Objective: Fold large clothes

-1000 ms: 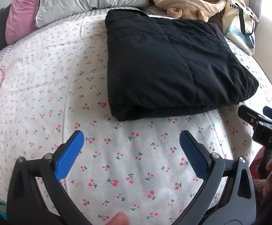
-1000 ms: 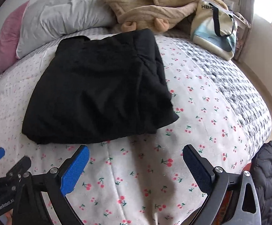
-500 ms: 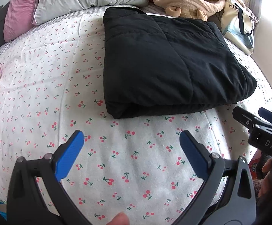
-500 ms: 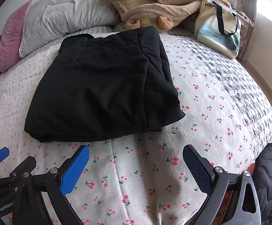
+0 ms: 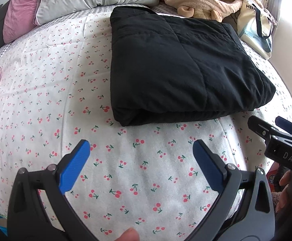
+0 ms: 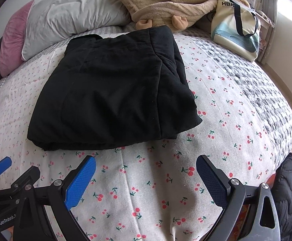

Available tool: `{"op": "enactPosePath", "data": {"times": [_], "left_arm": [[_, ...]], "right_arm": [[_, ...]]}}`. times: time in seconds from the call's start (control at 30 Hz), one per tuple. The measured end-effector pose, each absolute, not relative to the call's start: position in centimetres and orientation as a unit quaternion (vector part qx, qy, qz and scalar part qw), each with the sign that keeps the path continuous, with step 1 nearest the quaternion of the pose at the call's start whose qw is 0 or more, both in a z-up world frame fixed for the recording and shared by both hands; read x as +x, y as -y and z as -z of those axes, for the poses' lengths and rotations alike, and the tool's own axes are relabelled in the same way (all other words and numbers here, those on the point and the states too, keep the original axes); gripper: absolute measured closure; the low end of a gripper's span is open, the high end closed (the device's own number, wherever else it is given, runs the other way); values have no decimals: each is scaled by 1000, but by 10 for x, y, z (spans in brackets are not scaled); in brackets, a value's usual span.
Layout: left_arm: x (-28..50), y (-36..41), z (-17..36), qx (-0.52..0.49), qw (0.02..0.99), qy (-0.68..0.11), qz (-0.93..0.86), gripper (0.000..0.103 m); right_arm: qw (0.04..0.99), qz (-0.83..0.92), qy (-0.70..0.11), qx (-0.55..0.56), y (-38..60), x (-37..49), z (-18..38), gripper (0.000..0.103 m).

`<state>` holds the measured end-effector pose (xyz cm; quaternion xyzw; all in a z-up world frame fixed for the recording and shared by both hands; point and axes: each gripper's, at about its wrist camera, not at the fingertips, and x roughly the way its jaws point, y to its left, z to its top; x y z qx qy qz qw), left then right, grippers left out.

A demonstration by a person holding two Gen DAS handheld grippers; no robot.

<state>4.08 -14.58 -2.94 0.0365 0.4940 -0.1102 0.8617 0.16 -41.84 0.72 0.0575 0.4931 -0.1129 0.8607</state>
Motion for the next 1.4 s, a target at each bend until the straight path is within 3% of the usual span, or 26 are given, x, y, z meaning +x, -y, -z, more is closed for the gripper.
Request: {"op": "enactPosePath", "data": {"times": [1.4], "left_arm": [[43,145,32,15,852,-508,129,1]], "right_arm": [[860,102,-498,52,414,2,-5,2]]}}
